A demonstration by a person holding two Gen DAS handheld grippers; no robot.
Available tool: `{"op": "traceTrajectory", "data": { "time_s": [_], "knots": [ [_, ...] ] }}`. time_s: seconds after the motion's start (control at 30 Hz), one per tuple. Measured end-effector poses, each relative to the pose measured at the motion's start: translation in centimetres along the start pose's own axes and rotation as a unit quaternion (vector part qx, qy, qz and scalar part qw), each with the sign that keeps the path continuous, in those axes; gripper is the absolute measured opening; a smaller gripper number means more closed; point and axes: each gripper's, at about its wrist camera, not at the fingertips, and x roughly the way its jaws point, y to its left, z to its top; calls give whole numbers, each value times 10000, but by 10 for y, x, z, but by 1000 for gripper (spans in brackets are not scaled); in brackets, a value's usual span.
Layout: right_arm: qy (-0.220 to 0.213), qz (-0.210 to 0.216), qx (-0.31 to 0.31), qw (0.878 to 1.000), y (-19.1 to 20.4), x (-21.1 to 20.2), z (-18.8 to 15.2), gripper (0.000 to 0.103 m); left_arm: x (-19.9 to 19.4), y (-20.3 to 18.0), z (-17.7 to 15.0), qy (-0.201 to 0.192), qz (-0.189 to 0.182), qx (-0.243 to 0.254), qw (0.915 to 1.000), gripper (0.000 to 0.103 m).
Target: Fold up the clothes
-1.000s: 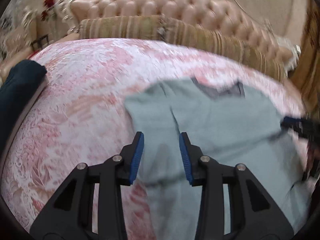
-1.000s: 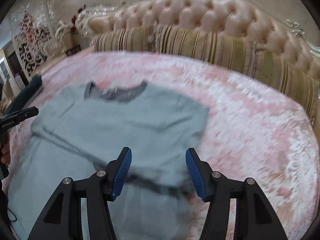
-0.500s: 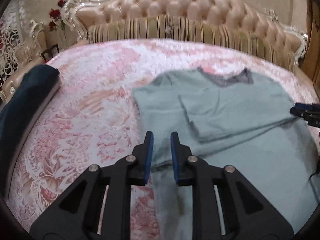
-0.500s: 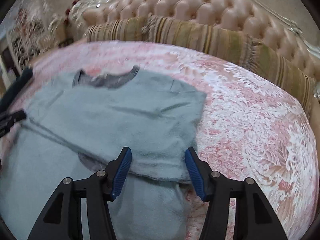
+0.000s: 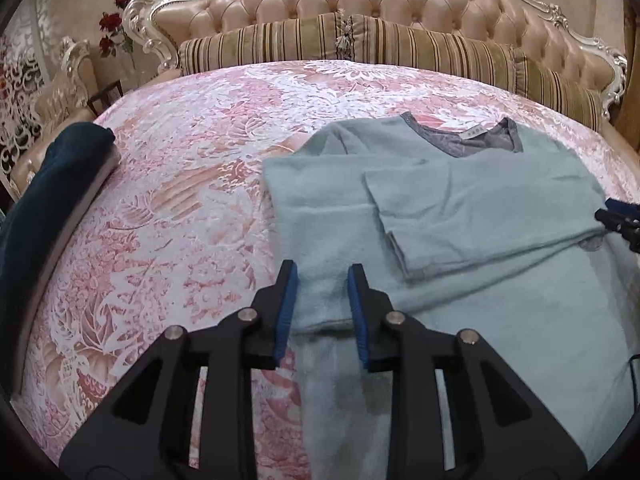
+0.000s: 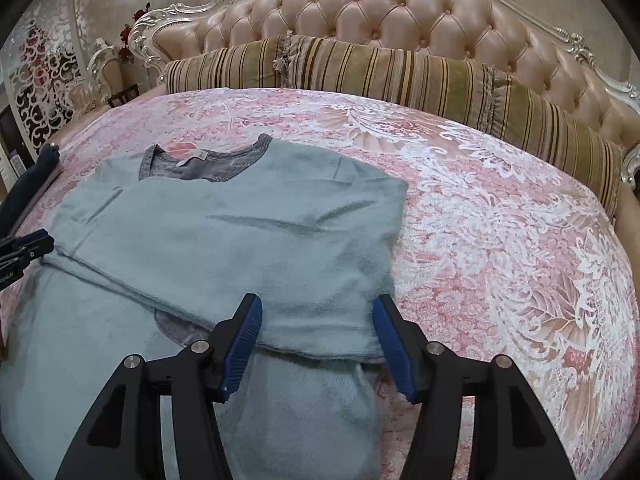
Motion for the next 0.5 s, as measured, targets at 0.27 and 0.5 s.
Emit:
{"op": "traceTrajectory", "data": {
  "time_s": [0.27,0.5],
  "knots": [
    [-34,-34,-36,10000,1,0,-2,59,0,2,0,-19,-48,-39,10000,29],
    [-54,-53,-32,10000,2,-1,-3,59,0,3,0,-18,-58,-52,10000,29]
  ]
}}
